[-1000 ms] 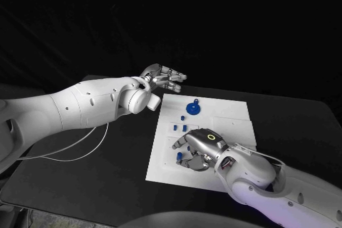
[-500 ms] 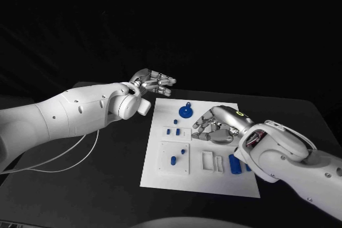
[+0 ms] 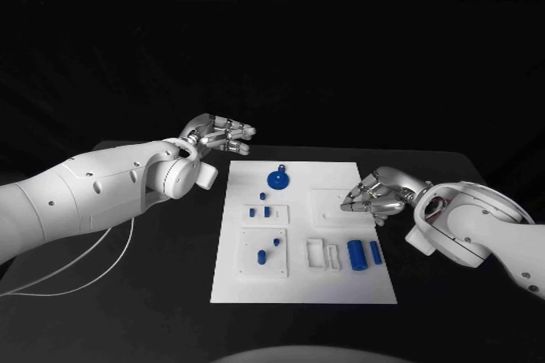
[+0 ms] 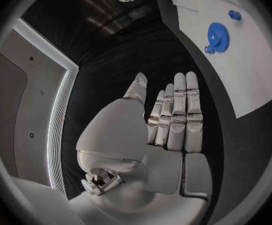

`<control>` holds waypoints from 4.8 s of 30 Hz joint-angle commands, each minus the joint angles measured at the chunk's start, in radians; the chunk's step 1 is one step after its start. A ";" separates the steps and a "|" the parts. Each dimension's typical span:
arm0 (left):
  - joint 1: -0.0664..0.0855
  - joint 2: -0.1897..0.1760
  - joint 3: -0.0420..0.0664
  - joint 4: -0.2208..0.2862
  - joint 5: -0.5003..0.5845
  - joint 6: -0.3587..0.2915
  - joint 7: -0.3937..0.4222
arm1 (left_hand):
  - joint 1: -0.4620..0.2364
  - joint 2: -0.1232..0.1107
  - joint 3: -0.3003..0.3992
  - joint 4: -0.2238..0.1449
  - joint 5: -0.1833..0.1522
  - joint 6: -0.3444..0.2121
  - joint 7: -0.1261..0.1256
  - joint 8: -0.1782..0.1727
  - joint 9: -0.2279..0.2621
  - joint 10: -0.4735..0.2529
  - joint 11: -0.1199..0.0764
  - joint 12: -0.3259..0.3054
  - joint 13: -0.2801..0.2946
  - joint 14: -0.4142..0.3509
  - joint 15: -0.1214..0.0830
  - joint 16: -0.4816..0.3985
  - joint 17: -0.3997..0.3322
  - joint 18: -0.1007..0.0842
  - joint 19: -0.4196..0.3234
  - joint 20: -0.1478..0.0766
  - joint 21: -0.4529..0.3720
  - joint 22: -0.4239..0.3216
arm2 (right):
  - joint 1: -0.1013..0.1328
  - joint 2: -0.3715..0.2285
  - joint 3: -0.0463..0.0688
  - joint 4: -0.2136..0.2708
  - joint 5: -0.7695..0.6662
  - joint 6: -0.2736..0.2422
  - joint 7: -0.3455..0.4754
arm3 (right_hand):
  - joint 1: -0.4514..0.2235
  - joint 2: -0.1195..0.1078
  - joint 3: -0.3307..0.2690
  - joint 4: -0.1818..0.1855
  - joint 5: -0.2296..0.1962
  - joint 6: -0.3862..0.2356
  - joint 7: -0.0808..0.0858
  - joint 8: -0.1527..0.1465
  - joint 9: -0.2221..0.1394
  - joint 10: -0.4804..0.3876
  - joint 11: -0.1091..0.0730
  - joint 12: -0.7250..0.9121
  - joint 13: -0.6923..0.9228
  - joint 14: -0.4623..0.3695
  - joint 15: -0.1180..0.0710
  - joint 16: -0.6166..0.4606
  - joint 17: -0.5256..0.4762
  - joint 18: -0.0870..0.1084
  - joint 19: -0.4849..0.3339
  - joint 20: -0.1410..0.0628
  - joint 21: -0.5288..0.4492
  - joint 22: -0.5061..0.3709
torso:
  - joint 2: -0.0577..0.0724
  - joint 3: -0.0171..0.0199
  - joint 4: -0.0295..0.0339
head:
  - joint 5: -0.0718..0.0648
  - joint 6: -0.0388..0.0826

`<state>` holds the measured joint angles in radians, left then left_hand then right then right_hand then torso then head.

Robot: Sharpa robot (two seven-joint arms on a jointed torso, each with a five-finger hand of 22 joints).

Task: Assemble the parts on the task board

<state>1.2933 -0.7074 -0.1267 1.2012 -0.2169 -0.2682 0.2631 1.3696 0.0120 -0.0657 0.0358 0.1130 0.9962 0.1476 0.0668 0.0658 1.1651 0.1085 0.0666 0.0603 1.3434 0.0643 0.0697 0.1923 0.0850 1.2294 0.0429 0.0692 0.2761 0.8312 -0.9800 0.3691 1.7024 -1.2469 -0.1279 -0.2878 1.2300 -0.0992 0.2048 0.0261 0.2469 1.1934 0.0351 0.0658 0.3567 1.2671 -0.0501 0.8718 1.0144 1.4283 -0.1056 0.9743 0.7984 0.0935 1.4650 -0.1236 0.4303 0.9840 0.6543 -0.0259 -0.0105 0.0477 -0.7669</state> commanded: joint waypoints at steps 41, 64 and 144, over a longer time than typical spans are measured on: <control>-0.006 -0.042 -0.012 0.043 0.001 0.021 0.018 | -0.021 -0.016 -0.005 0.011 -0.005 -0.003 -0.001 -0.003 0.001 -0.006 0.002 -0.002 0.001 0.000 -0.003 0.002 -0.002 -0.019 0.002 0.000 0.005 -0.009 | -0.001 -0.056 -0.028 0.104 0.050 0.367 -0.462 | -0.220 -0.142 0.183 0.175 -0.196 -0.081 -0.020 -0.001 0.770 0.048 -0.005 0.089 0.187 0.027 -0.004 0.058 0.288 -0.012 0.042 -0.007 0.079 0.147 | -0.006 -0.0023 -0.0070 | -0.026 -0.029; -0.006 -0.045 -0.014 0.045 0.001 0.036 0.005 | -0.033 -0.021 0.001 0.028 -0.007 -0.005 0.000 -0.003 0.001 -0.008 0.003 -0.001 0.001 -0.001 -0.002 0.002 -0.001 -0.018 0.003 0.001 0.005 -0.014 | -0.001 -0.010 -0.086 0.096 -0.148 0.324 -0.465 | -0.269 -0.153 0.154 0.260 -0.198 -0.075 -0.024 -0.001 0.761 0.051 -0.008 0.080 0.187 0.028 -0.008 0.050 0.299 -0.024 0.044 -0.013 0.094 0.161 | -0.007 -0.0032 -0.0065 | -0.017 -0.037; -0.006 -0.031 -0.017 0.049 -0.006 0.068 -0.018 | -0.035 -0.028 0.009 0.040 -0.009 -0.005 0.000 -0.003 0.001 -0.012 0.003 -0.001 0.001 -0.001 -0.002 0.002 0.001 -0.018 0.005 0.002 0.005 -0.024 | 0.060 0.125 -0.169 0.069 0.071 0.190 -0.471 | -0.259 -0.021 0.390 -0.158 0.187 -0.065 -0.037 -0.001 0.685 0.047 -0.019 0.074 0.171 0.029 -0.014 0.062 0.308 -0.032 0.045 -0.017 0.110 0.214 | -0.006 -0.0032 -0.0059 | -0.002 -0.037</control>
<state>1.2880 -0.7408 -0.1446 1.2476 -0.2193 -0.2151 0.2409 1.3419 -0.0157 -0.0574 0.0689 0.1092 0.9967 0.1480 0.0668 0.0658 1.1611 0.1125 0.0666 0.0600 1.3434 0.0643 0.0697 0.1922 0.0850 1.2294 0.0429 0.0692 0.2531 0.8923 -0.8579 0.2027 1.7752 -1.1824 0.0356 -0.6982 0.9449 -0.1598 0.4047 0.0629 0.4301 1.1232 0.0024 0.0603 1.0447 1.3102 -0.0664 0.9505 1.1868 1.4577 -0.1149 1.0338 1.1071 0.0688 1.4667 -0.1320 0.5458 1.1973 0.6481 -0.0297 -0.0166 0.0451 -0.8020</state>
